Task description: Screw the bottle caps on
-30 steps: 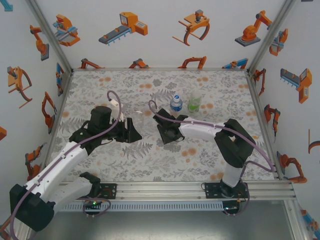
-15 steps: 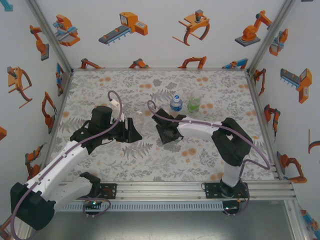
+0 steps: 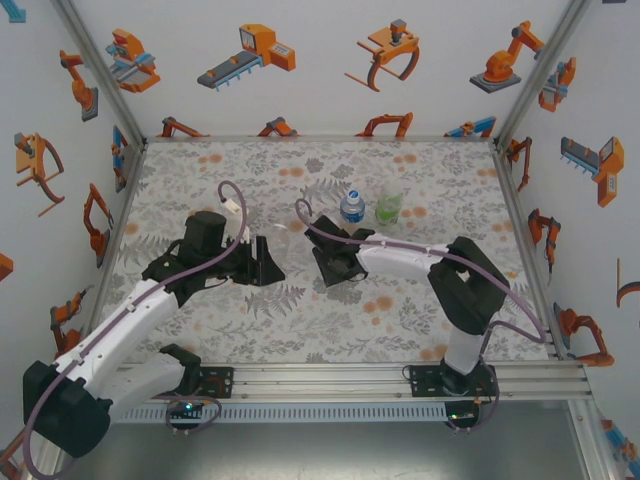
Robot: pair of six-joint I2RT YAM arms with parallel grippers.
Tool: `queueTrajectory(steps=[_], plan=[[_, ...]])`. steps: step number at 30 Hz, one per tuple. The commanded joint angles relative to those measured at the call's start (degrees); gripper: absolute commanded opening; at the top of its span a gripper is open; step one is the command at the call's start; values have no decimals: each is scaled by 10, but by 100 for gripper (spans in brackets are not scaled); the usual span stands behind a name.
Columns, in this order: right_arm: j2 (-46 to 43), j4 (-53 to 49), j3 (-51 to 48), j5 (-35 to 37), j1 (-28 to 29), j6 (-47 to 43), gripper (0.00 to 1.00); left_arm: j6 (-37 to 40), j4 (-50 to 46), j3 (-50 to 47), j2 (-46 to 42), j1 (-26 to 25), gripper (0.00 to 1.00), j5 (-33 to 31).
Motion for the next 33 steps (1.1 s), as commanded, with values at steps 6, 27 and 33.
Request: queueTrajectory(steps=[6, 27, 33], plan=[[-127, 5, -13, -41, 4, -50, 31, 115, 10, 29, 4, -7, 0, 72], [-473, 50, -25, -277, 3, -270, 29, 489, -8, 57, -80, -82, 0, 129], [-497, 83, -30, -355, 3, -317, 29, 566, -27, 70, -87, -97, 0, 140]])
